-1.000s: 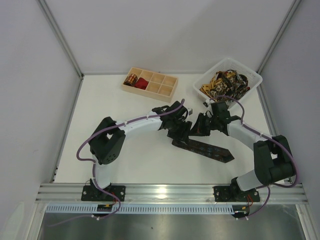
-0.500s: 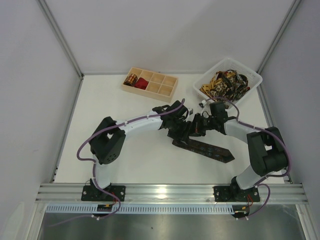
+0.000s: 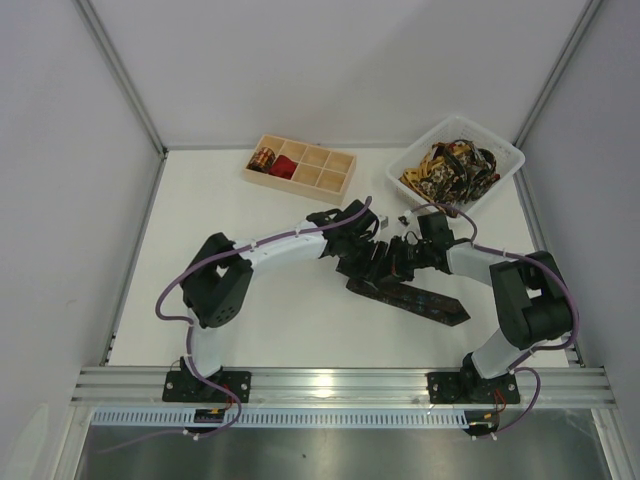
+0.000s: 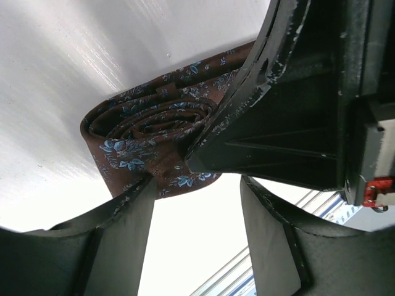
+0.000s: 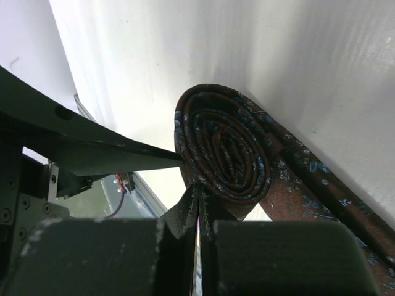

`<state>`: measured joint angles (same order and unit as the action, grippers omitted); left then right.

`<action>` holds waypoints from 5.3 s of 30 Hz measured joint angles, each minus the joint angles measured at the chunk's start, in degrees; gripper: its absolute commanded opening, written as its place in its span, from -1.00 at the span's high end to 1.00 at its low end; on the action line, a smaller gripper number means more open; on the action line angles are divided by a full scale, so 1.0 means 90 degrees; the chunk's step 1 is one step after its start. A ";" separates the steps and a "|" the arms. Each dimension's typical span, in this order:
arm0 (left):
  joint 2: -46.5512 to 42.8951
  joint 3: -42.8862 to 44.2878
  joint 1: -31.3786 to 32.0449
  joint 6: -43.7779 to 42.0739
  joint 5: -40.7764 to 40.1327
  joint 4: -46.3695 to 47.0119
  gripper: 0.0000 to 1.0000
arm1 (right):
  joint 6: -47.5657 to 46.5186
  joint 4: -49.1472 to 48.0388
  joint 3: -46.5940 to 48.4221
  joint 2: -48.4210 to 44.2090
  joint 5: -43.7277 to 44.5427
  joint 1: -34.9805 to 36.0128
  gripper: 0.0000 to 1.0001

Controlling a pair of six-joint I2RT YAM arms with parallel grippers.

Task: Roll the ties
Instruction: Roll the tie

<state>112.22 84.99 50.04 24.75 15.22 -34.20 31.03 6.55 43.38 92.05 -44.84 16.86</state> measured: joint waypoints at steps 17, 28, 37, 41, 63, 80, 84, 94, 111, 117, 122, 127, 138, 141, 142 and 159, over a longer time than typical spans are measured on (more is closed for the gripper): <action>-0.1027 -0.1064 -0.1083 -0.0204 0.0765 0.0678 -0.47 | -0.0296 0.0151 -0.0087 -0.0046 0.0236 -0.0012 1.00; -0.0617 -0.1540 -0.1234 -0.0180 0.1931 0.1887 -0.52 | -0.0316 0.0177 -0.0148 -0.0075 0.0250 -0.0053 1.00; -0.0338 -0.1870 -0.1105 -0.0080 0.2127 0.2586 -0.49 | -0.0316 0.0216 -0.0148 -0.0090 0.0262 -0.0102 1.00; -0.0209 -0.2055 -0.1008 -0.0029 0.2178 0.2851 -0.48 | -0.0316 0.0223 -0.0148 -0.0090 0.0262 -0.0112 1.00; 0.0046 -0.2271 -0.0889 0.0537 0.2154 0.3789 0.06 | -0.0328 0.0243 -0.0148 -0.0085 0.0267 -0.0187 1.00; -0.0134 -0.1802 -0.0743 0.0313 0.1197 0.2516 0.30 | -0.0481 0.0576 0.0058 -0.0085 0.0457 -0.0143 1.00; -0.0311 -0.1824 -0.0750 0.0185 0.0945 0.2220 0.31 | -0.0510 0.0680 0.0126 -0.0085 0.0588 -0.0022 1.00; -0.0823 -0.1979 -0.0782 -0.0056 0.0255 0.1350 0.30 | -0.0323 0.0607 0.0318 -0.0034 0.0792 0.0561 1.00; -0.0945 -0.1860 -0.0658 -0.0092 -0.0206 0.0828 0.10 | 0.0104 0.0010 0.0525 0.0639 0.0743 0.0758 1.00; -0.0894 -0.1552 -0.0503 -0.0097 -0.0376 0.0466 0.03 | 0.0199 -0.0163 0.0546 0.0867 0.0644 0.0760 1.00; -0.0770 -0.1243 -0.0328 -0.0102 -0.0418 0.0204 -0.06 | 0.0219 -0.0168 0.0546 0.0891 0.0648 0.0755 1.00; -0.0668 -0.1059 -0.0185 -0.0100 -0.0413 0.0029 -0.08 | 0.0216 -0.0165 0.0546 0.0891 0.0690 0.0741 1.00; -0.0384 -0.0687 0.0112 -0.0100 -0.0461 -0.0330 -0.16 | 0.0219 -0.0345 0.0454 0.0891 0.0721 0.0721 1.00; -0.0335 -0.0483 0.0170 -0.0114 -0.0461 -0.0471 -0.16 | 0.0219 -0.0418 0.0427 0.0891 0.0743 0.0721 1.00; -0.0306 -0.0393 0.0185 -0.0131 -0.0461 -0.0522 -0.17 | 0.0216 -0.0437 0.0420 0.0891 0.0763 0.0719 1.00; 0.0032 0.0226 0.0202 -0.0267 -0.0503 -0.0855 -0.18 | 0.0090 -0.0372 0.0396 0.0889 0.0925 0.0636 1.00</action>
<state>112.51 87.02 51.86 22.35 10.70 -41.89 31.83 3.20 46.94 100.05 -36.51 22.59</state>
